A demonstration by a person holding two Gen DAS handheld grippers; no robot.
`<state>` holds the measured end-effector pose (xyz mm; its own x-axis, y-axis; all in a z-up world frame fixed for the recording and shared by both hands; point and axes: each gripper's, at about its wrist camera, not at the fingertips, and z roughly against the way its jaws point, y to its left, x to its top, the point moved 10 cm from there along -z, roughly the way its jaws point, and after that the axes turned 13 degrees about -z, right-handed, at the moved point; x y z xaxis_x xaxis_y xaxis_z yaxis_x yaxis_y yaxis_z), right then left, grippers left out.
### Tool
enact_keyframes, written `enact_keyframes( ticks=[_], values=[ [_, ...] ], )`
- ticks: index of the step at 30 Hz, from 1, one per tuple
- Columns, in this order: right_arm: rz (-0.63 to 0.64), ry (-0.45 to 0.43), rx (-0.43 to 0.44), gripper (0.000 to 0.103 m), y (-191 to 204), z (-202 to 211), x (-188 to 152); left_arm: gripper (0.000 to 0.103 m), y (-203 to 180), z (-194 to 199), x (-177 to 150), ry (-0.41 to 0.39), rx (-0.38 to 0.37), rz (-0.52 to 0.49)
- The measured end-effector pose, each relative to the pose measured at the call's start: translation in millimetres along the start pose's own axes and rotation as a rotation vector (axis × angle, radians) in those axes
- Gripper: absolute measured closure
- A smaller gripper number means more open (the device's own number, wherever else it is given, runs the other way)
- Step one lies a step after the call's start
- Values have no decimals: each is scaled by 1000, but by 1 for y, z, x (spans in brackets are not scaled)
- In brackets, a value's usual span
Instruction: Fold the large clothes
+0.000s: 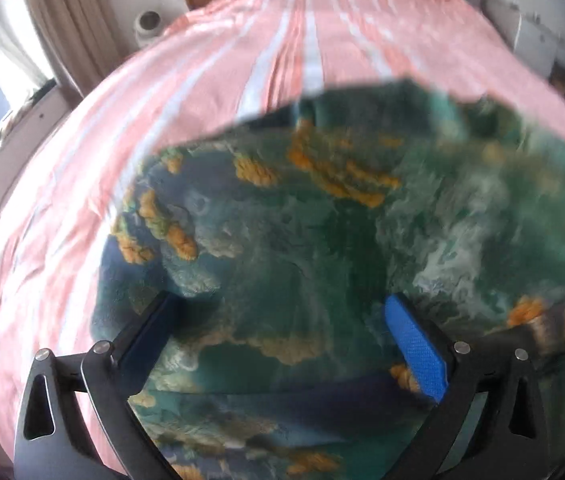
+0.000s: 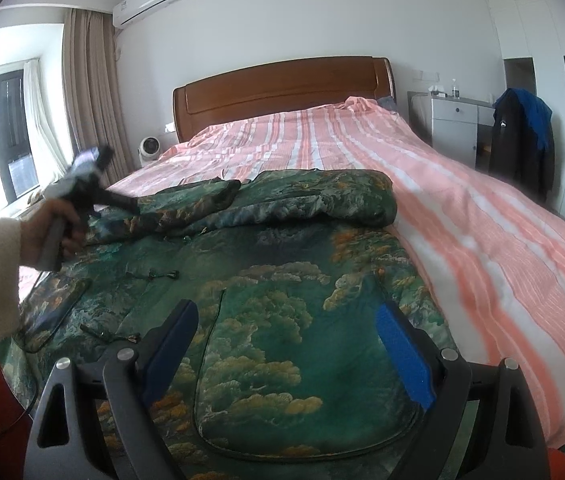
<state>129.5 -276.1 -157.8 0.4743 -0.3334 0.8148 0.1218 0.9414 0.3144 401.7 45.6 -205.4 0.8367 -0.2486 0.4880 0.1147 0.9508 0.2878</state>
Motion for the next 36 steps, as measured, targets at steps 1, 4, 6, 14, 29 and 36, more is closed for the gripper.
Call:
enact_keyframes(
  ticks=[1, 4, 6, 14, 29, 36],
  values=[
    [6, 1, -3, 13, 1, 0, 0, 0, -3, 0, 2, -14, 19, -23],
    [17, -2, -14, 13, 1, 0, -1, 1, -10, 8, 10, -29, 54, -76],
    [16, -6, -18, 13, 0, 0, 0, 1, -9, 18, 13, -48, 46, -79],
    [18, -5, -19, 13, 1, 0, -2, 1, 49, 95, -13, -149, 109, 1],
    [17, -14, 8, 13, 6, 5, 0, 0, 246, 225, -134, 27, 808, -243],
    [45, -21, -23, 13, 6, 5, -2, 0, 125, 158, -189, -43, 289, -39]
  ],
)
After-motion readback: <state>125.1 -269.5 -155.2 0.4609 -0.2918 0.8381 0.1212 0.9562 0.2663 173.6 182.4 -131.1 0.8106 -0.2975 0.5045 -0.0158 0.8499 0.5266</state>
